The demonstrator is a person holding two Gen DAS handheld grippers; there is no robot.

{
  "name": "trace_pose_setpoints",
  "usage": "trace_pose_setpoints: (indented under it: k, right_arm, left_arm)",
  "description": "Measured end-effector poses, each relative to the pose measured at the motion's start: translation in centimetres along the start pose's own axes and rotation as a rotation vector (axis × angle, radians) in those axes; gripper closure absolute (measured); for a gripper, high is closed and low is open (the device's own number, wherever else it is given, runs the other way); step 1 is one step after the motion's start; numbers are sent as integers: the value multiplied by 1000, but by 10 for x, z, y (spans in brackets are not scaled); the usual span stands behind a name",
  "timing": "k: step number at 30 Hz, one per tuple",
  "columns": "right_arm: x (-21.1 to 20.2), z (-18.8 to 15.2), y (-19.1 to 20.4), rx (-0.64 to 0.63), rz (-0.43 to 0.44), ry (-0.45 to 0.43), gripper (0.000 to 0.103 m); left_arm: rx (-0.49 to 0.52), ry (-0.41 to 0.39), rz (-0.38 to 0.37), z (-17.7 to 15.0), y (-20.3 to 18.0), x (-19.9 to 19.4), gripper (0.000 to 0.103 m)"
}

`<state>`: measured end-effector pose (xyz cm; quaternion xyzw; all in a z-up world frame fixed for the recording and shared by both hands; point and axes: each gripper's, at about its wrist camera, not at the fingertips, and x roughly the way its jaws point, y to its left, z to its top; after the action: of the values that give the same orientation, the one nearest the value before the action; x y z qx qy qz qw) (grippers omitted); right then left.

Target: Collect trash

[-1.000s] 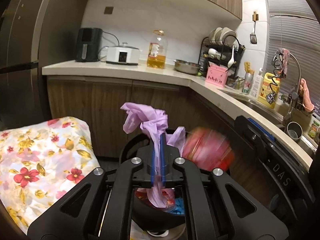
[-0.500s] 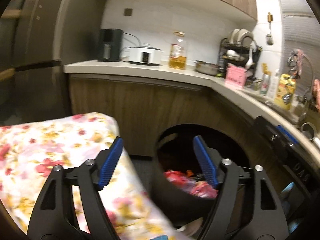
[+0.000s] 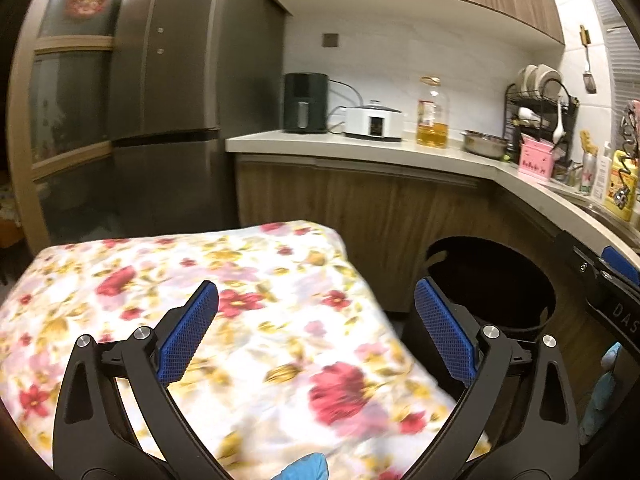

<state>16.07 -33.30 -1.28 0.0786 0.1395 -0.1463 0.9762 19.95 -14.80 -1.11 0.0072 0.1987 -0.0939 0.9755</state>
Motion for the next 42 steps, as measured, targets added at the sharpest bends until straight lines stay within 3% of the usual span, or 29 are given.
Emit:
trace_pose_setpoints:
  k: [9,19,31,42]
  right_arm:
    - [-41,-15,33,-43,5,43,6]
    - [-95,-31,58,-54,26,58,6]
    - [-141,-50,84,-95,70,77,6]
    - [-159,-51,92,-105,70,58,6]
  left_arm:
    - [-5,10,99,-14,38,-53,6]
    - [-24,27,146,-37,67,-105,6]
    - [-38,27,151,-55,91,-151,6]
    - [-45,20,139,-60,97,-166,6]
